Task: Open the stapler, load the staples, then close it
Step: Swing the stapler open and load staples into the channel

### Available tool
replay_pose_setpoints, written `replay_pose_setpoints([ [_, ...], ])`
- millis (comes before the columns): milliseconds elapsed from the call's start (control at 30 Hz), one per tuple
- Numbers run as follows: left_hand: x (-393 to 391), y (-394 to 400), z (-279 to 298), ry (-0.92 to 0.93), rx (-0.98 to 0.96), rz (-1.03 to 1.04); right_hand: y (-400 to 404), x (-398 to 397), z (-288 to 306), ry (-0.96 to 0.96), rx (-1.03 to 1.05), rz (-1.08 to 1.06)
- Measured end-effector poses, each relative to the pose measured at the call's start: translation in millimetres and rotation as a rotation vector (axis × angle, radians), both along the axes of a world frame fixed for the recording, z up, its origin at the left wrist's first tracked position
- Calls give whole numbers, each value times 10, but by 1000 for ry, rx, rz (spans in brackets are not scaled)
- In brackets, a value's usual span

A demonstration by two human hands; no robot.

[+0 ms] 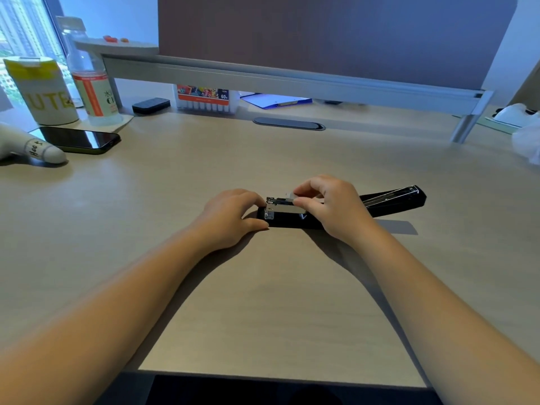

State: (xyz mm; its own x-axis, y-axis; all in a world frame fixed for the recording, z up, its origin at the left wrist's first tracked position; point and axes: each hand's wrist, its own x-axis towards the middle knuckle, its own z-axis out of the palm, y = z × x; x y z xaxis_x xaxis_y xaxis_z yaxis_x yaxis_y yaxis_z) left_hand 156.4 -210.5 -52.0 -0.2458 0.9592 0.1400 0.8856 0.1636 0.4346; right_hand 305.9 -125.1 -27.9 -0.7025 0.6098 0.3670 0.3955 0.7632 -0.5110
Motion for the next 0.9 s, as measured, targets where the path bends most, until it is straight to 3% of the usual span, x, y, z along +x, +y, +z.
replay_pose_setpoints([
  [633, -27, 8, -8, -34, -36, 10, 19, 4, 32, -81, -53, 52],
  [900, -5, 5, -1, -41, -35, 20, 34, 156, 43, -169, 32, -19],
])
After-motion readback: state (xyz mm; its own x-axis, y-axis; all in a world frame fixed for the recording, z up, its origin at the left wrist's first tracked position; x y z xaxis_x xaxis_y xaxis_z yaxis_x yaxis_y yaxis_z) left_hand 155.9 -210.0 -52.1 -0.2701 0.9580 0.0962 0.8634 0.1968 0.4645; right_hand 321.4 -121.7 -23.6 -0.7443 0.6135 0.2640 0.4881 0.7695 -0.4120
